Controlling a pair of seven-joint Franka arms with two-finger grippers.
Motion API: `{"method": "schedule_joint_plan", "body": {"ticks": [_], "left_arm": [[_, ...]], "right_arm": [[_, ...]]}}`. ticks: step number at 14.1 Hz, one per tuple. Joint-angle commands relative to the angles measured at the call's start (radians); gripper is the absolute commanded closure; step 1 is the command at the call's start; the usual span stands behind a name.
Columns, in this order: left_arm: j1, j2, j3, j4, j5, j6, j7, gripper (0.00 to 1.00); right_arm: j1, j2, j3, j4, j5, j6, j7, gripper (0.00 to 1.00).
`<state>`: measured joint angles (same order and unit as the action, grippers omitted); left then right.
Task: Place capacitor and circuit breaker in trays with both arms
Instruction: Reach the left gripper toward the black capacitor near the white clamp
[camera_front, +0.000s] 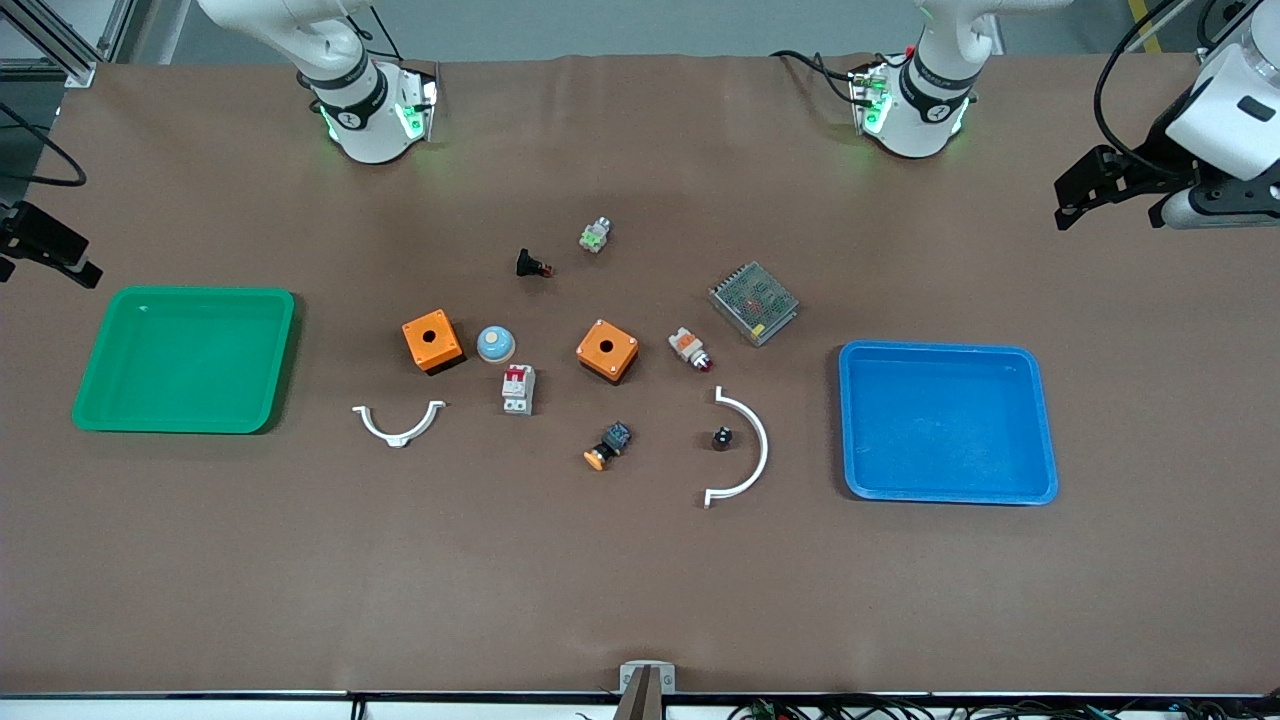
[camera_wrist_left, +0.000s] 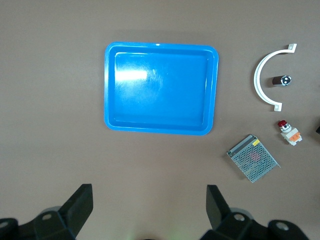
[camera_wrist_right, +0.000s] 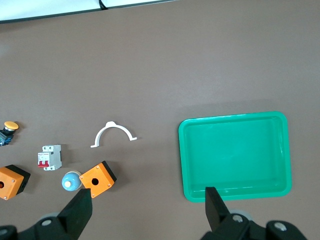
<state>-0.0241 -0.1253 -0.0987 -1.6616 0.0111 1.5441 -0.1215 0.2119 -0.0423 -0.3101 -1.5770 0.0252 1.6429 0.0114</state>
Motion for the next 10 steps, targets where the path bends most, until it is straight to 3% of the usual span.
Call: {"method": "schedule_joint_plan", "body": {"ticks": [1,3,6,10], "left_arm": [[0.006,0.012,-0.007,0.026,0.004,-0.025,0.014,0.00],[-0.003,0.050,-0.010,0.045,0.004,-0.025,0.011,0.00],[-0.025,0.198,-0.044,0.120,0.004,-0.018,-0.003,0.00],[-0.132,0.398,-0.087,0.132,0.041,0.181,-0.163,0.00]], "right_arm": [[-0.003,0.015,-0.001,0.031,0.001,-0.020,0.010,0.00],[-0.003,0.015,-0.001,0.035,0.001,-0.020,0.010,0.00],[-0.005,0.015,-0.001,0.035,0.001,-0.020,0.010,0.00],[0.003,0.034,0.000,0.034,0.001,-0.021,0.012,0.00]]}}
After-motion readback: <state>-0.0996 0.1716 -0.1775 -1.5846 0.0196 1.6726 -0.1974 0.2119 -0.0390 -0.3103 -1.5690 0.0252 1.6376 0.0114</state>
